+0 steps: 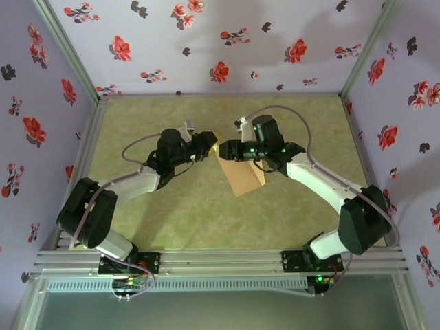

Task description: Place the letter into the envelope and seal it

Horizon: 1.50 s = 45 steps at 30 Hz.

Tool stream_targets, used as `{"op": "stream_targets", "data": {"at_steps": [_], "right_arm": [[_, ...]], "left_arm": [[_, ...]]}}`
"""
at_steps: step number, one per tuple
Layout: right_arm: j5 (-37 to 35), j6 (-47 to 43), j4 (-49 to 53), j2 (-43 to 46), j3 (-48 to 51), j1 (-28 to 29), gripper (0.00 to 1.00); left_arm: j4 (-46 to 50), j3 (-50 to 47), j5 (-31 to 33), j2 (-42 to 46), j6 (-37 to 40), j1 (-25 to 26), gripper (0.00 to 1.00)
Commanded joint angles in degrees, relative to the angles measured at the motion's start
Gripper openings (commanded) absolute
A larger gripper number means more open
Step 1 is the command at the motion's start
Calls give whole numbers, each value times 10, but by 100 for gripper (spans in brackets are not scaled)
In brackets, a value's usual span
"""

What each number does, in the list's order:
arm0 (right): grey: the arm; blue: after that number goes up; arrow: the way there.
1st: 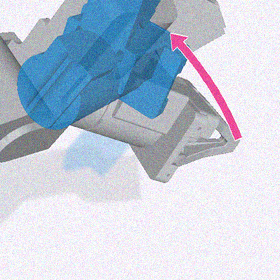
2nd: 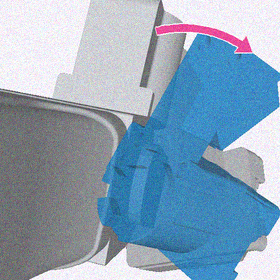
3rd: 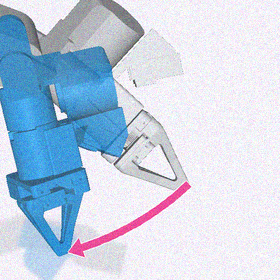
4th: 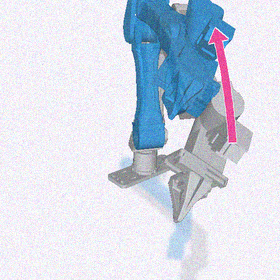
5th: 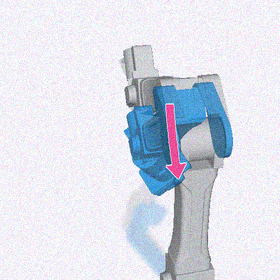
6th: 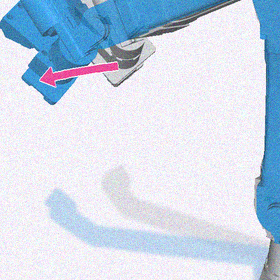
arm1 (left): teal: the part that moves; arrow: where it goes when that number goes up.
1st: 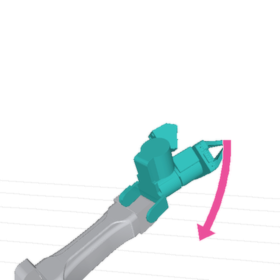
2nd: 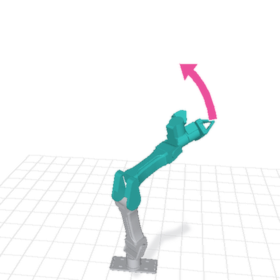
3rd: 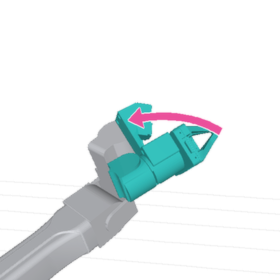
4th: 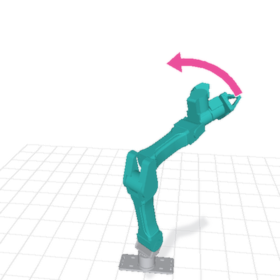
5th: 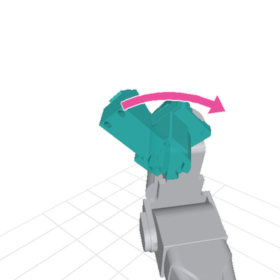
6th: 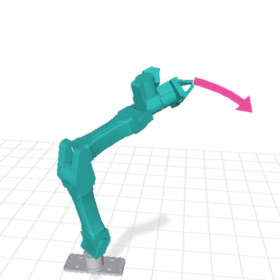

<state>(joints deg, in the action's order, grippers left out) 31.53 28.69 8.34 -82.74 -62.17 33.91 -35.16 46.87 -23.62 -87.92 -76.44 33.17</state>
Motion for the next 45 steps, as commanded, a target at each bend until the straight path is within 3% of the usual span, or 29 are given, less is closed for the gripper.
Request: {"op": "stream_targets", "data": {"at_steps": [1,3,9,15,22,31,36,38,41,42,45], "right_arm": [[-2,-18,34,25,-21,4,54],[-3,-21,43,29,-23,3,63],[-18,-24,57,55,-18,-1,71],[-40,-24,83,101,-9,-20,73],[-67,-22,125,154,6,-67,75],[-84,-39,191,137,-10,-131,75],[-105,-57,208,120,-10,-174,62],[-99,-66,209,107,-10,-192,46],[-87,-66,217,78,-17,-221,6],[-87,-67,217,68,-18,-229,0],[-94,-69,217,34,-21,-246,0]], "left_arm": [[9,9,-3,13,32,-9,0],[18,13,-6,15,39,-12,0],[45,35,-16,11,52,-26,0],[79,51,-21,8,66,-44,0],[196,108,-25,9,154,-57,0],[292,116,-18,25,215,-69,0],[374,121,4,40,259,-69,0],[406,116,17,45,277,-69,0],[420,95,30,54,288,-69,0],[419,85,33,55,289,-69,0],[409,64,34,50,289,-67,0]]}}
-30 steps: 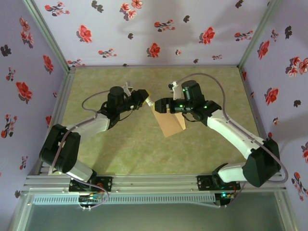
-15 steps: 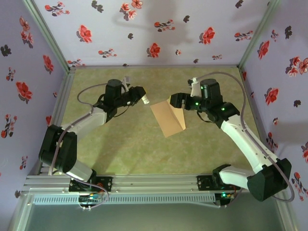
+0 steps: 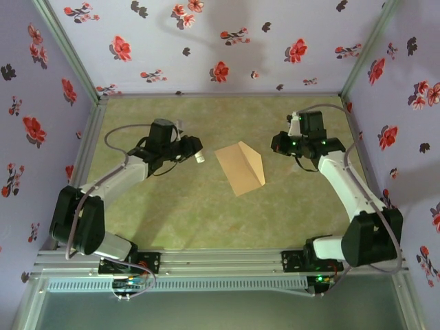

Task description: Place the letter into the envelope and seal it

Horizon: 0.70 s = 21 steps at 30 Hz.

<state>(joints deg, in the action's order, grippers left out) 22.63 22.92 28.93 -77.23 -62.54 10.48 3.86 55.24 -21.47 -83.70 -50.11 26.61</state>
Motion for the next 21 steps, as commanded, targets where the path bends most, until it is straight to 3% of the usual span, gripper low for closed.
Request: {"op": "stream_targets", "data": {"at_steps": [1,10,21], "right_arm": [[-7,-15,12,-35,-20,-15,0],[-37,-63,19,-191,-83,-25,0],[-51,-95,-4,-296,-112,-30,0]], "left_arm": [[12,-27,13,4,26,1,0],[-108,-62,25,-66,-8,49,0],[-190,-27,34,-160,-51,90,0]]}}
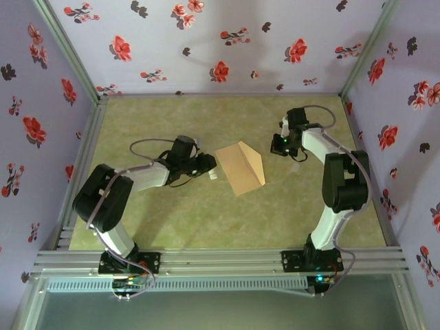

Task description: Place the letter into the envelope and seal it

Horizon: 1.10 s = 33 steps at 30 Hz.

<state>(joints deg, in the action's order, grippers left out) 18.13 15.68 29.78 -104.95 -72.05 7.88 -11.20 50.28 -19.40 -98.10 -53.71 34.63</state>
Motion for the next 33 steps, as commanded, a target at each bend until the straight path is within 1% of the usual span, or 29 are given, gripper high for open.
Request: {"op": "stream_targets", "data": {"at_steps": [1,5,14,18,22,33], "right_arm": [[0,-26,-16,-25,-17,-6,0],[27,-29,-46,-38,-5,-6,0],[83,-32,-65,-58,-1,-6,0],[104,-29,-74,-64,5,-5,0],[139,-31,-78,-73,6,-4,0],[188,-17,-96,-76,23,0,0]], "left_arm": [[-43,26,16,-23,-17,11,0],[-66,30,28,-43,-24,17,0],[-105,47,31,-91,-31,18,0],[-112,56,23,-108,-32,19,0],[-117,60,19,-117,-34,19,0],[-140,75,2,-162,-43,19,0]]}}
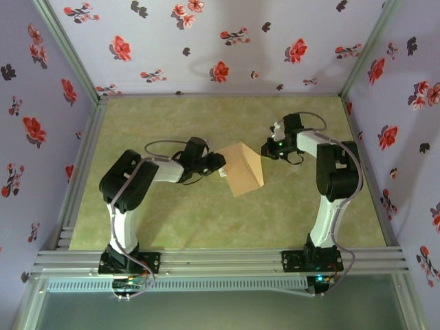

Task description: Place the letter into the envelope and seal it

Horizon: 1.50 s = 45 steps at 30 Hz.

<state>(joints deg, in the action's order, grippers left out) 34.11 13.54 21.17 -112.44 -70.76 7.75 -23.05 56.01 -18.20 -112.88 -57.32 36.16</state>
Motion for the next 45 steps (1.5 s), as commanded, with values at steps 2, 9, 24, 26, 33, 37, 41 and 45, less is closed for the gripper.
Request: {"op": "stream_targets", "data": {"at_steps": [2,9,24,26,33,37,41,45], "right_arm": [[38,14,-24,5,21,3,0],[64,54,-60,41,50,18,0],[76,128,-141,62,99,68,0],[75,135,-150,57,104,77,0],[78,166,-195,38,124,102,0],[74,182,-219,30,138,114,0],[76,196,-243,18,152,124,0],[72,204,-255,9,159,132,0]], "left_arm": [[-23,20,-14,-20,-7,4,0],[-28,24,-19,-38,-4,5,0],[-55,2,-32,-55,-6,5,0],[-59,1,-33,-56,-7,6,0],[-71,-4,-37,-61,-11,7,0],[-77,-6,-39,-62,-13,7,0],[-82,-7,-41,-65,-15,7,0],[-87,-9,-44,-67,-17,7,0]]}}
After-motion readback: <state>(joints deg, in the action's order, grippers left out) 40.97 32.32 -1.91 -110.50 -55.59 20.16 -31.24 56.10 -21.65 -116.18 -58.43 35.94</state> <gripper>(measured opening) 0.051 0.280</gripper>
